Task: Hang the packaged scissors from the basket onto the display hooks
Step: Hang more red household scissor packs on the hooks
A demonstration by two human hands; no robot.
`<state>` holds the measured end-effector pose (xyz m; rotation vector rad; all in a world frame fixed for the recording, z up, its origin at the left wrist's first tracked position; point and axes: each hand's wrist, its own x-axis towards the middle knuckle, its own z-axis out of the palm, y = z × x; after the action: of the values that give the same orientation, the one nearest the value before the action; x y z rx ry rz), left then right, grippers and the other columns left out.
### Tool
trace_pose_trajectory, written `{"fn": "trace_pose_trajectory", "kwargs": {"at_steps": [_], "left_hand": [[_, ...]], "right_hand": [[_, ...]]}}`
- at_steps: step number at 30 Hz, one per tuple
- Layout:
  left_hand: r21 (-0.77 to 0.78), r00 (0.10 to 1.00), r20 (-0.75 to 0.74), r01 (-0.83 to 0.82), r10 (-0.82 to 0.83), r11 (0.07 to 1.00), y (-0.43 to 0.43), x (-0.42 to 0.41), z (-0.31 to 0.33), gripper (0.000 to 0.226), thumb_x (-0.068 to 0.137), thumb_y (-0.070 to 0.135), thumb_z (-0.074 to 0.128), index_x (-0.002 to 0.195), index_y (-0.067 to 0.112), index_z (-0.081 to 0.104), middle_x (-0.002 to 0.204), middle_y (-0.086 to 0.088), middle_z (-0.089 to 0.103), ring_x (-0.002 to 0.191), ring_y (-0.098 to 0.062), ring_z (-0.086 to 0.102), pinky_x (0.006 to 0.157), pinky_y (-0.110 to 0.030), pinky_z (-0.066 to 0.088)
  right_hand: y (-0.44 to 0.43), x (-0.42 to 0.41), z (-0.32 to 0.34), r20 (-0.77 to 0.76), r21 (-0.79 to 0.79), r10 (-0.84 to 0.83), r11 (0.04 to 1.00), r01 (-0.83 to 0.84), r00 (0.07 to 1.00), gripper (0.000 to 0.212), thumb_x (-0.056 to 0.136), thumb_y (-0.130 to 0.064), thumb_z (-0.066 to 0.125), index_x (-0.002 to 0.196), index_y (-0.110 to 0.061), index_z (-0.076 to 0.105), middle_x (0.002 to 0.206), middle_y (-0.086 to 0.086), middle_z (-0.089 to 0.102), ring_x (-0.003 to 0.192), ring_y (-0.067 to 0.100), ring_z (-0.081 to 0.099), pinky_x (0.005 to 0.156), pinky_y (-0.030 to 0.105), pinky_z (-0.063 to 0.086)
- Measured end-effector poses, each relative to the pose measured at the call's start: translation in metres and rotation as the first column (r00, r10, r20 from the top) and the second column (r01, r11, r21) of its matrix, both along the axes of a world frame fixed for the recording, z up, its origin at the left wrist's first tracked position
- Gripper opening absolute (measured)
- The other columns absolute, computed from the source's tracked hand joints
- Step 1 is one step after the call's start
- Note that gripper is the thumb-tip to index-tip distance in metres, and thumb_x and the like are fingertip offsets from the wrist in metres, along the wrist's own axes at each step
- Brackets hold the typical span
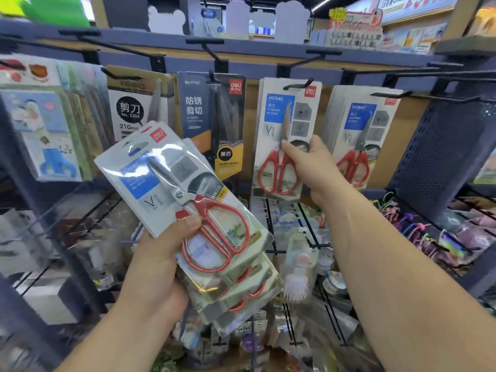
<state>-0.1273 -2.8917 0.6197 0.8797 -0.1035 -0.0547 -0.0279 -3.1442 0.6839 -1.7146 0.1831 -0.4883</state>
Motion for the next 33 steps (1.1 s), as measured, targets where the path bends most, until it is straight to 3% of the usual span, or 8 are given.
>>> {"fn": "trace_pose_trajectory", "kwargs": {"at_steps": [6, 10, 13, 15, 18, 23, 27, 33], "left_hand": [[-0.01, 1.0, -0.01, -0.021, 0.021, 1.0, 0.004, -0.002, -0.002, 0.04, 0.073, 0.009, 0.073, 0.109, 0.023, 0.078, 0.107, -0.011, 0.079, 0.091, -0.028, 0.078, 0.08, -0.046, 0.066], [-0.009, 0.999, -0.028, -0.031, 0.031, 0.999, 0.001, -0.004, 0.0, 0.048, 0.073, 0.003, 0.076, 0.119, 0.018, 0.074, 0.113, -0.015, 0.078, 0.096, -0.032, 0.077, 0.092, -0.057, 0.061], [-0.018, 0.997, -0.065, -0.044, 0.043, 0.999, -0.002, -0.006, 0.0, 0.051, 0.07, 0.003, 0.079, 0.119, 0.014, 0.075, 0.117, -0.021, 0.076, 0.102, -0.039, 0.076, 0.091, -0.057, 0.061], [-0.017, 0.997, -0.075, -0.012, 0.011, 1.0, -0.004, -0.009, 0.001, 0.056, 0.069, 0.003, 0.079, 0.125, 0.011, 0.072, 0.117, -0.023, 0.076, 0.102, -0.042, 0.076, 0.083, -0.054, 0.064], [-0.026, 0.996, -0.085, 0.038, -0.04, 0.999, -0.004, -0.012, 0.002, 0.058, 0.07, 0.003, 0.076, 0.127, 0.008, 0.07, 0.112, -0.024, 0.077, 0.089, -0.038, 0.079, 0.067, -0.044, 0.064], [-0.01, 0.992, -0.119, 0.048, -0.049, 0.999, -0.002, -0.017, 0.005, 0.063, 0.066, 0.019, 0.082, 0.128, 0.019, 0.071, 0.115, -0.016, 0.079, 0.1, -0.036, 0.078, 0.08, -0.05, 0.065], [-0.051, 0.983, -0.178, 0.029, -0.038, 0.998, -0.003, -0.021, 0.007, 0.062, 0.069, 0.022, 0.079, 0.13, 0.02, 0.069, 0.112, -0.014, 0.08, 0.097, -0.034, 0.079, 0.074, -0.049, 0.066], [-0.033, 0.974, -0.219, 0.054, -0.06, 0.998, 0.001, -0.021, 0.004, 0.052, 0.075, 0.018, 0.078, 0.127, 0.019, 0.07, 0.112, -0.015, 0.079, 0.099, -0.037, 0.078, 0.086, -0.054, 0.06]], "right_hand": [[0.024, -0.041, 0.0, 0.205, -0.288, -0.216, 0.919, 0.27, 0.955, 0.06, 0.085, -0.053, 0.071, 0.136, -0.034, 0.046, 0.137, -0.003, 0.052, 0.125, 0.015, 0.056, 0.108, 0.045, 0.05], [0.073, -0.109, -0.004, 0.182, -0.172, 0.07, 0.984, -0.038, 0.981, 0.048, 0.082, -0.053, 0.078, 0.124, -0.043, 0.056, 0.132, -0.01, 0.058, 0.117, 0.001, 0.059, 0.097, 0.033, 0.052], [0.094, -0.134, -0.011, -0.059, -0.329, 0.315, 0.89, -0.317, 0.947, 0.072, 0.066, -0.064, 0.086, 0.129, -0.049, 0.055, 0.13, -0.024, 0.057, 0.119, -0.01, 0.054, 0.096, 0.024, 0.049], [0.099, -0.135, -0.018, -0.121, -0.357, 0.331, 0.865, -0.352, 0.936, 0.072, 0.064, -0.055, 0.093, 0.127, -0.049, 0.058, 0.126, -0.019, 0.063, 0.115, -0.002, 0.061, 0.096, 0.032, 0.054], [0.102, -0.136, -0.027, -0.077, -0.284, 0.307, 0.905, -0.316, 0.949, 0.057, 0.068, -0.036, 0.097, 0.117, -0.042, 0.069, 0.115, -0.009, 0.073, 0.103, 0.009, 0.071, 0.091, 0.041, 0.06], [0.109, -0.146, -0.035, 0.005, -0.091, 0.294, 0.952, -0.293, 0.956, 0.037, 0.077, -0.018, 0.092, 0.108, -0.028, 0.074, 0.1, -0.002, 0.079, 0.091, 0.018, 0.077, 0.084, 0.046, 0.064], [0.109, -0.145, -0.039, 0.064, 0.124, 0.217, 0.967, -0.223, 0.974, 0.041, 0.079, -0.013, 0.089, 0.114, -0.021, 0.069, 0.107, 0.007, 0.078, 0.098, 0.029, 0.077, 0.091, 0.057, 0.06], [0.101, -0.146, -0.041, 0.135, 0.358, 0.208, 0.902, -0.243, 0.969, 0.047, 0.078, -0.004, 0.083, 0.12, -0.005, 0.061, 0.107, 0.016, 0.077, 0.096, 0.035, 0.077, 0.078, 0.042, 0.063]]}}
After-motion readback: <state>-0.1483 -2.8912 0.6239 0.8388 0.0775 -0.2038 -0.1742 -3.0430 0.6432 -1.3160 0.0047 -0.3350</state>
